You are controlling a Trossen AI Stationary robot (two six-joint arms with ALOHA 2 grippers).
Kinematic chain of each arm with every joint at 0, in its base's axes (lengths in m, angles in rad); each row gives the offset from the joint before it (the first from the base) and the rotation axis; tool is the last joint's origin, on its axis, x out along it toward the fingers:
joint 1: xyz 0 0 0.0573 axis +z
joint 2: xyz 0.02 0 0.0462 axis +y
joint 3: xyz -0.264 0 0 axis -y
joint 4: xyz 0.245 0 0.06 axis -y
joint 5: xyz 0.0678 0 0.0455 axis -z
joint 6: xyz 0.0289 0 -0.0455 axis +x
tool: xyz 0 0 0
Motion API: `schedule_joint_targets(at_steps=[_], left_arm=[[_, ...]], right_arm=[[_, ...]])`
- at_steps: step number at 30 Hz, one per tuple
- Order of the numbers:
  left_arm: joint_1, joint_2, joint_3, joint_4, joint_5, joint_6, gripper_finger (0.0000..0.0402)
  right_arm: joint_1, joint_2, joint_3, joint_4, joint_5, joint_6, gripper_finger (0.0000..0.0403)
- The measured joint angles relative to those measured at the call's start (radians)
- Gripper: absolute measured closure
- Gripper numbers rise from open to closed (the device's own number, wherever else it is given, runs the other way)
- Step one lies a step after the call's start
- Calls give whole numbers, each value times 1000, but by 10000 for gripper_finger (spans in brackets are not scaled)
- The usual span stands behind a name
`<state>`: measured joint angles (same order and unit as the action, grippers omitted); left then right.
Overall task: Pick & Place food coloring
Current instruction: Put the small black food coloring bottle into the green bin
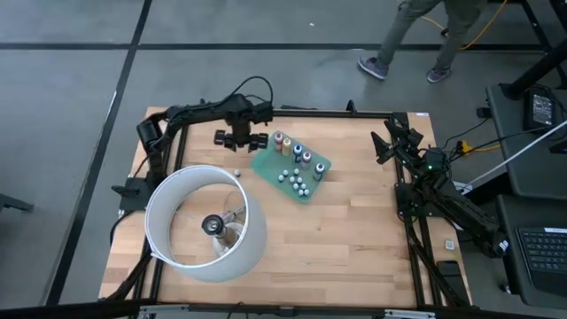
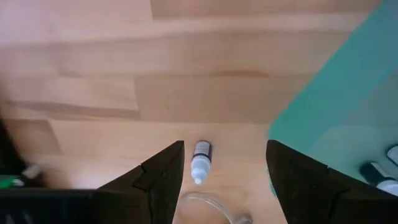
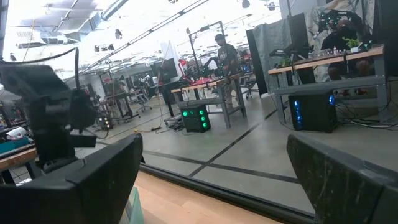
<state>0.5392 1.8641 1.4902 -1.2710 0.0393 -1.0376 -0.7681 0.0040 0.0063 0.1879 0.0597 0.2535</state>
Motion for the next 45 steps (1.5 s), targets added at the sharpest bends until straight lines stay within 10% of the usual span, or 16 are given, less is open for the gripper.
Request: schedule_joint_targets(at_steps=[36,45], left_arm=[[-106,-49,-323,226,102,-146,188],[-112,-49,-323,226,84,-146,255]], right_arm=[[0,0,0,0,0,0,4],[0,0,0,0,0,0,4]])
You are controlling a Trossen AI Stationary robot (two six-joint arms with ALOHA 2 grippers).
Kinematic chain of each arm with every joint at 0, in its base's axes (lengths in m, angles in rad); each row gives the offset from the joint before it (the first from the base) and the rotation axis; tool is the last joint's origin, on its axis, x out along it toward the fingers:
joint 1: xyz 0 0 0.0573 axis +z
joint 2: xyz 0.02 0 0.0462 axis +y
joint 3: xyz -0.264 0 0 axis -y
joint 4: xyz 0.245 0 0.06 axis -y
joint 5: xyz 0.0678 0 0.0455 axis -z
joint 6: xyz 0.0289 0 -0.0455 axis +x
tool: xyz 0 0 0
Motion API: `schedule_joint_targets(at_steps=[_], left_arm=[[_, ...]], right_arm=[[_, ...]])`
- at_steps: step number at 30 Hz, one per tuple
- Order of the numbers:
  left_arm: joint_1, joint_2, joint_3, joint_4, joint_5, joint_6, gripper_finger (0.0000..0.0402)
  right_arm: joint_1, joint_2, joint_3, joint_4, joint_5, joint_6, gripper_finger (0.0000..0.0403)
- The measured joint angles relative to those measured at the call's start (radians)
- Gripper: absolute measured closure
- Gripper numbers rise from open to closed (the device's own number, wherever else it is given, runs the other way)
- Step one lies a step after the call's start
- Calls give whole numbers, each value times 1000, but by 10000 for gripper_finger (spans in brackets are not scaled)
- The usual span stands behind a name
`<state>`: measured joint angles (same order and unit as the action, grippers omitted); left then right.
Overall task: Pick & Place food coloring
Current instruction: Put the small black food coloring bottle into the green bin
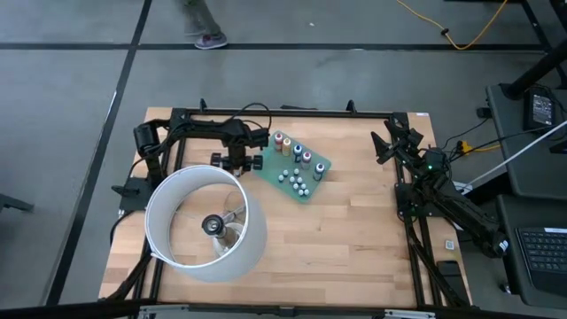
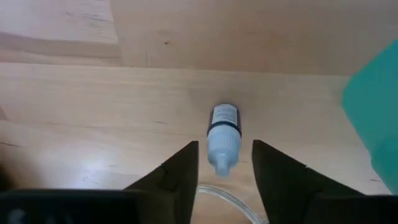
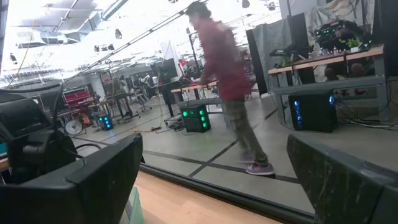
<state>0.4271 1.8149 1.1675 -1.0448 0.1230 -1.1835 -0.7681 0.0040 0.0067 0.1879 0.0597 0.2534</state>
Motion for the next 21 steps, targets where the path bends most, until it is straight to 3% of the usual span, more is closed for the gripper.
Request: schedule_joint_targets(at_steps=[11,21], left_arm=[[-7,0,0,1,11,0,339],[-9,0,0,-1,1,0,342]], right_arm=[[0,0,0,0,0,0,4],[0,0,0,0,0,0,4]])
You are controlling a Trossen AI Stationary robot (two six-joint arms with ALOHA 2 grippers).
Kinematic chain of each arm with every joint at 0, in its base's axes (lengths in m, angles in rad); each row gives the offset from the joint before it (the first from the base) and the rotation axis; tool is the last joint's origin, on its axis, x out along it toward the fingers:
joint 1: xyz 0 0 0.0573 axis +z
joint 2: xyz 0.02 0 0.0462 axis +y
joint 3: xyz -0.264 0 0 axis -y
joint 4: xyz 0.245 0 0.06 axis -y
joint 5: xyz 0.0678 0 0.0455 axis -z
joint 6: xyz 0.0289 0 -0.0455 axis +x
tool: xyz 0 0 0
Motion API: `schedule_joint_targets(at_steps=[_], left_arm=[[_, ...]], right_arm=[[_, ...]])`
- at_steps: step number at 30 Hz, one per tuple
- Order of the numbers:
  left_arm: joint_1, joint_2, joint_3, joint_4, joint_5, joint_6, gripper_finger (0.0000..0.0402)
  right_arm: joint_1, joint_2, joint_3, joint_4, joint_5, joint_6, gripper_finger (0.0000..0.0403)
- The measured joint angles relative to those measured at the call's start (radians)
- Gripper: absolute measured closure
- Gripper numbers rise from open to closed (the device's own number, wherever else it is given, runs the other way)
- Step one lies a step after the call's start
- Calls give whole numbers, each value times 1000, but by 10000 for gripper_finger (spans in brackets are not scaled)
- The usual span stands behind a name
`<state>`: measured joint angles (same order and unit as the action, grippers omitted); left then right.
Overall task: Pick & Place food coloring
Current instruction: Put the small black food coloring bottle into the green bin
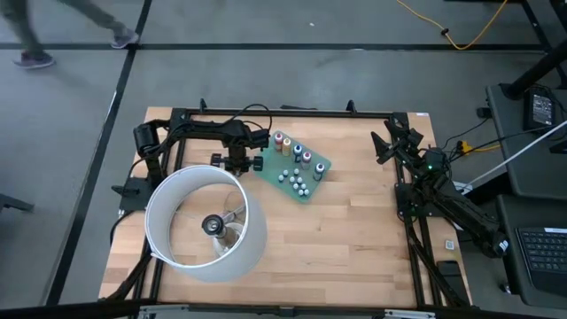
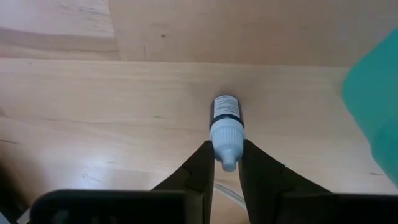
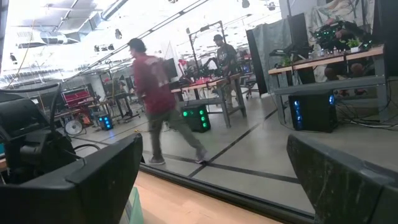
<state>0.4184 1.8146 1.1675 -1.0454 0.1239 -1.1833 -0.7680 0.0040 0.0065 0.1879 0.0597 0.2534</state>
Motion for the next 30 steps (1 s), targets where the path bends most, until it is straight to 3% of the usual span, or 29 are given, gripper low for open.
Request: schedule_joint_targets(at_steps=[13,23,30], left_arm=[[23,-70,55,-54,-111,-1,344],[46,-84,245,-143,-218,108,344],[36,-75,366,-145,-166,208,345]], right_arm=[[0,0,0,0,0,0,4],[0,0,0,0,0,0,4],[0,0,0,0,0,0,4]])
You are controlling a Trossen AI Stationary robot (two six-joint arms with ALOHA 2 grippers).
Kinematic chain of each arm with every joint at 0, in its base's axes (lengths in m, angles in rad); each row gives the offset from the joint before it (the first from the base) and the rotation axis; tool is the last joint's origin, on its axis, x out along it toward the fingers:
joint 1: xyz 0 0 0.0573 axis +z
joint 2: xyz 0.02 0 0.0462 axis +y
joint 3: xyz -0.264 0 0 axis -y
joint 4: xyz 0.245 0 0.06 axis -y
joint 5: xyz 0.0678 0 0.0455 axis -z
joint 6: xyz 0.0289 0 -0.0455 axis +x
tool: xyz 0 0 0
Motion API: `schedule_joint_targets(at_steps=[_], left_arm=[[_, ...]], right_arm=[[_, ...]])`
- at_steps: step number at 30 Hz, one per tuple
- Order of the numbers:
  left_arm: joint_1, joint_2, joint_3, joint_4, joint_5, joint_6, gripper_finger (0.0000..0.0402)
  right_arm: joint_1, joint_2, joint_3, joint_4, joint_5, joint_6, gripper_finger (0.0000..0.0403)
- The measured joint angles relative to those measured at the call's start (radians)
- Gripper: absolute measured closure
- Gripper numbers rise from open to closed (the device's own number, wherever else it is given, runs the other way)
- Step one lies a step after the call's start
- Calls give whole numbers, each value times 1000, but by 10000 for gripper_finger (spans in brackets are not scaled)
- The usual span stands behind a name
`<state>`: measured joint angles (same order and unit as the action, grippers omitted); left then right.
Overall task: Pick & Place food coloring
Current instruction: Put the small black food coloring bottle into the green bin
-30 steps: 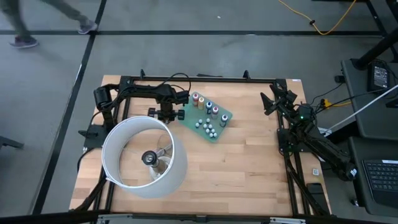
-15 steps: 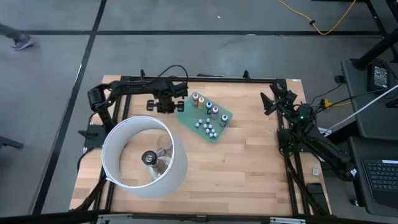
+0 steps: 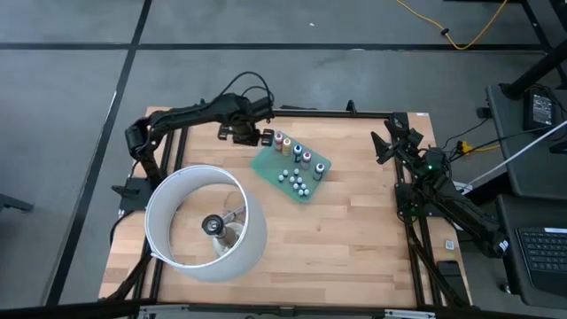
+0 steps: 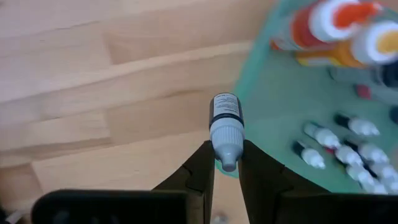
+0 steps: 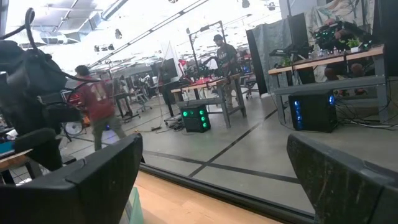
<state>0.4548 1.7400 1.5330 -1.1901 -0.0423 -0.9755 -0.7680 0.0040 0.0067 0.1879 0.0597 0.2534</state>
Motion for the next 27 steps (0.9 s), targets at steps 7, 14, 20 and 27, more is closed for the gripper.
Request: schedule_joint_targets(at_steps=[7,14,20,27], left_arm=[[-40,75,91,-52,69,83,347],[-84,170,179,-62,88,120,347],[-128,259,249,-72,118,142,347],[-165,363,292,-78,132,152,347]], right_arm=[[0,0,0,0,0,0,4],[0,0,0,0,0,0,4],[0,0,0,0,0,0,4],[0,0,0,0,0,0,4]])
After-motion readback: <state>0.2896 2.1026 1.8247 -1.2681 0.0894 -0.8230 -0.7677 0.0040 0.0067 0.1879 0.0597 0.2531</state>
